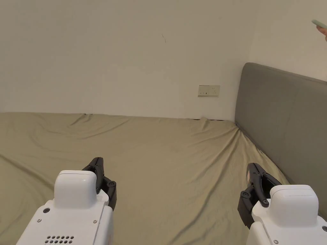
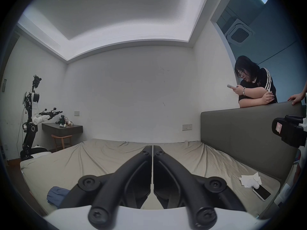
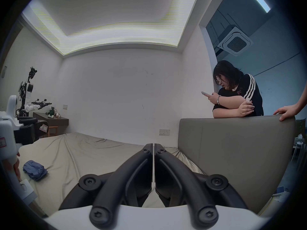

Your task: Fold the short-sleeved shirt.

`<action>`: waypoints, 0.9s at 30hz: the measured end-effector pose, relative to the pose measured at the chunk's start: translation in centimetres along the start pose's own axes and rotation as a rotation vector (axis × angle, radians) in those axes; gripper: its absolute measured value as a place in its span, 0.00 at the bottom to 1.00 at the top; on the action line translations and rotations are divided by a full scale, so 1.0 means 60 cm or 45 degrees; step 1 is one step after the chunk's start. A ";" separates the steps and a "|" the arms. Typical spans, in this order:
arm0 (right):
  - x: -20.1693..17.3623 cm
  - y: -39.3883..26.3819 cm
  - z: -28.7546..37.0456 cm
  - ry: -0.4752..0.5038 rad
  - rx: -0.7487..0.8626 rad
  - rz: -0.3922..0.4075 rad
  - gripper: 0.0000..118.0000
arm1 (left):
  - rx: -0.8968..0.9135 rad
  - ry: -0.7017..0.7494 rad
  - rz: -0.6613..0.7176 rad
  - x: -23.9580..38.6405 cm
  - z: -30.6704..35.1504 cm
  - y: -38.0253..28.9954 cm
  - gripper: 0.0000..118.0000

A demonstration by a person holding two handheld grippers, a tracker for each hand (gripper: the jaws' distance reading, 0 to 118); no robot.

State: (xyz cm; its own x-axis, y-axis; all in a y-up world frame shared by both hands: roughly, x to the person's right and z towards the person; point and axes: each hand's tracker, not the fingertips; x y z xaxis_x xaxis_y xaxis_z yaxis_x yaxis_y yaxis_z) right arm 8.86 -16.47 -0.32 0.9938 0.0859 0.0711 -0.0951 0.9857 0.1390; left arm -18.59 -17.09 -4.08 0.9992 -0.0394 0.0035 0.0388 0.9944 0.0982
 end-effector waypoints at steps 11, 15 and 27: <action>-0.001 -0.001 0.003 -0.019 -0.001 0.004 0.04 | 0.002 -0.013 -0.015 0.009 0.002 -0.001 0.01; 0.000 -0.002 0.003 -0.016 -0.010 -0.004 0.04 | 0.014 -0.015 -0.009 0.011 0.004 -0.002 0.02; 0.000 0.001 0.002 -0.030 -0.032 0.002 0.91 | 0.033 -0.001 0.011 0.012 0.008 -0.003 0.23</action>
State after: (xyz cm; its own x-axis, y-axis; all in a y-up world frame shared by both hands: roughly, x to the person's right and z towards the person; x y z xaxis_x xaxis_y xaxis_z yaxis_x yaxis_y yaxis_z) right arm 8.86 -16.42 -0.22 0.9920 0.0844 0.0943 -0.0950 0.9890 0.1137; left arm -17.88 -17.36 -3.59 0.9995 -0.0311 0.0051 0.0302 0.9918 0.1240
